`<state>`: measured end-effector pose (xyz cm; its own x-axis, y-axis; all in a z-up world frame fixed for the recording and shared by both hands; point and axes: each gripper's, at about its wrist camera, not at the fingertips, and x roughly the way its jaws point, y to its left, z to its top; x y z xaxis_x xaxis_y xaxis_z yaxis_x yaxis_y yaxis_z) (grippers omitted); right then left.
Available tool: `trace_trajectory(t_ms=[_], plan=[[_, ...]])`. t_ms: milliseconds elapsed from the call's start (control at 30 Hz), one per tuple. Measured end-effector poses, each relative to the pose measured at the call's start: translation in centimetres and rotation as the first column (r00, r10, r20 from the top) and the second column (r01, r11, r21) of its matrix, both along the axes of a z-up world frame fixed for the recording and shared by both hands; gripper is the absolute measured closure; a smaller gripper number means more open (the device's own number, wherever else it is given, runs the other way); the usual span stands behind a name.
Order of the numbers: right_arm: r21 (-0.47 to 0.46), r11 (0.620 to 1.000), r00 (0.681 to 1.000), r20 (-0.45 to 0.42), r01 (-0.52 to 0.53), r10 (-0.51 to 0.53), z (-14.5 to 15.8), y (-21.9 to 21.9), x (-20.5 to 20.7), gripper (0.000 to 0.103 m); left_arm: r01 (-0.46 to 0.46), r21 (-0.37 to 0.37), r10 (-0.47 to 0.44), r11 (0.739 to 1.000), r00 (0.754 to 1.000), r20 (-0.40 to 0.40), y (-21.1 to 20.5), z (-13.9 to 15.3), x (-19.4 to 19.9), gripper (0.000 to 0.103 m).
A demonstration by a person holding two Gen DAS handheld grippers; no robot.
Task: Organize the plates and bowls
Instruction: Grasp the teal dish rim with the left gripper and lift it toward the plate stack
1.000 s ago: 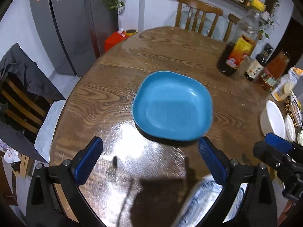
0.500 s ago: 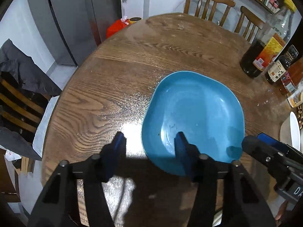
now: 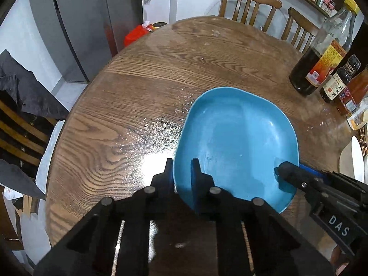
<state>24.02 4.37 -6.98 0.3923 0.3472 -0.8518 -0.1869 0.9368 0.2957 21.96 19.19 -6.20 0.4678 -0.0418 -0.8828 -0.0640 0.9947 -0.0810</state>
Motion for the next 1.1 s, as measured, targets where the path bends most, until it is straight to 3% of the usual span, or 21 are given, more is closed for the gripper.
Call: trace_trajectory(t_ms=[300,633,1100], plan=[[0.014,1.0,0.999,0.038,0.005,-0.006,1.7,-1.1,-1.2,0.089,0.023,0.026,-0.025,0.999,0.998,0.059,-1.3,2.0,-1.2,0.091],[0.063,0.998,0.997,0.076,0.001,-0.006,3.8,-3.6,-5.4,0.089,0.039,0.032,-0.042,0.999,0.993,0.113,-2.6,4.4,-4.7,0.091],[0.091,0.996,0.997,0.081,-0.005,-0.002,4.2,-5.4,-11.9,0.089,0.061,0.032,-0.065,0.998,0.99,0.121,-4.5,5.2,-10.5,0.092]])
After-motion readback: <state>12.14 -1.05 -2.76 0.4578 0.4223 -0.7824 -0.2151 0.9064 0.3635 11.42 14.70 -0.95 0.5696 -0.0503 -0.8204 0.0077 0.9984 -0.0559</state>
